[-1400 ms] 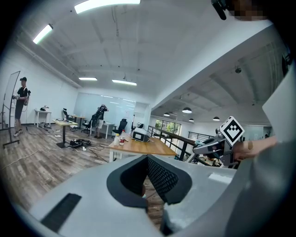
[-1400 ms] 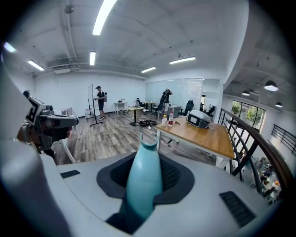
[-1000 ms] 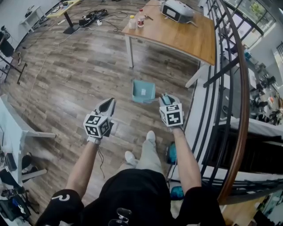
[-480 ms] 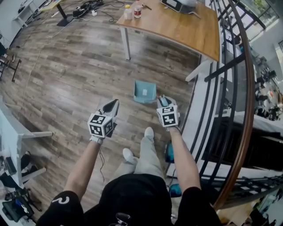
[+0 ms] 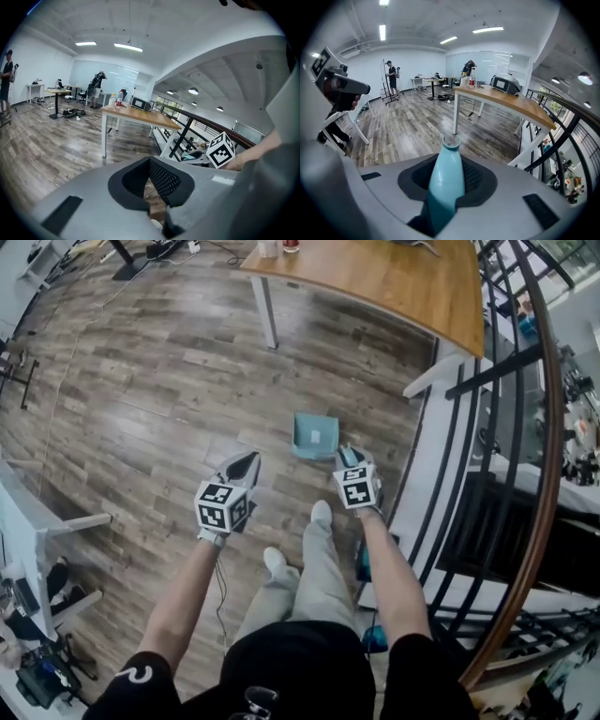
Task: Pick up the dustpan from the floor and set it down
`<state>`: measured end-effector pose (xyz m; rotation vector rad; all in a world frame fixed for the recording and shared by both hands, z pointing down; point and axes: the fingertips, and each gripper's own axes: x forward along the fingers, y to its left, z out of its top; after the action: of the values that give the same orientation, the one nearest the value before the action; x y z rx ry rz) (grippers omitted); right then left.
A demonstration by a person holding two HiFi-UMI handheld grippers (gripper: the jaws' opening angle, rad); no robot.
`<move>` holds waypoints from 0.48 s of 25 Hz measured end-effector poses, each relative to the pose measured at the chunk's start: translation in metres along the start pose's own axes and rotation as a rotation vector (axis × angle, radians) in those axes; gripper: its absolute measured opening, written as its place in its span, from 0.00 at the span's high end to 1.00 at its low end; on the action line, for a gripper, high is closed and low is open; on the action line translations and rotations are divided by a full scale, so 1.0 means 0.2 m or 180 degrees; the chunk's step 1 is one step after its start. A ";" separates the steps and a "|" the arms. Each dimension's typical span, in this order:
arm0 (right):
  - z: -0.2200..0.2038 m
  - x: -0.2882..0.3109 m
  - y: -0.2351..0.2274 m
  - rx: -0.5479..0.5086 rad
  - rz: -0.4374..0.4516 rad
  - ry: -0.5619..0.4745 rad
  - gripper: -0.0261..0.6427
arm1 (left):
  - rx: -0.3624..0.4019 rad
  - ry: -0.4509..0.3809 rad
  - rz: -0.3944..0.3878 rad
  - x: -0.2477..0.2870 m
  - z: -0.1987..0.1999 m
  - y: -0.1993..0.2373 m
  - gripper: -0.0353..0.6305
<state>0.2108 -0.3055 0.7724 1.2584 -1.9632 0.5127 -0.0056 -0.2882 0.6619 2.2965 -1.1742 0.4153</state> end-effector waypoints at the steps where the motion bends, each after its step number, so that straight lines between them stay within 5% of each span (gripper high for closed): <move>1: -0.02 0.03 0.00 0.0006 -0.0004 0.0028 0.83 | -0.0017 0.0018 -0.0003 0.02 -0.02 0.01 0.95; 12: -0.17 0.37 0.03 -0.0087 -0.0054 0.0213 0.83 | -0.0208 0.0123 0.0005 0.12 -0.20 0.19 0.95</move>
<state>0.1986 -0.3246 0.8498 1.2246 -1.8965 0.5113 -0.0240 -0.3003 0.7185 2.2224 -1.1540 0.4140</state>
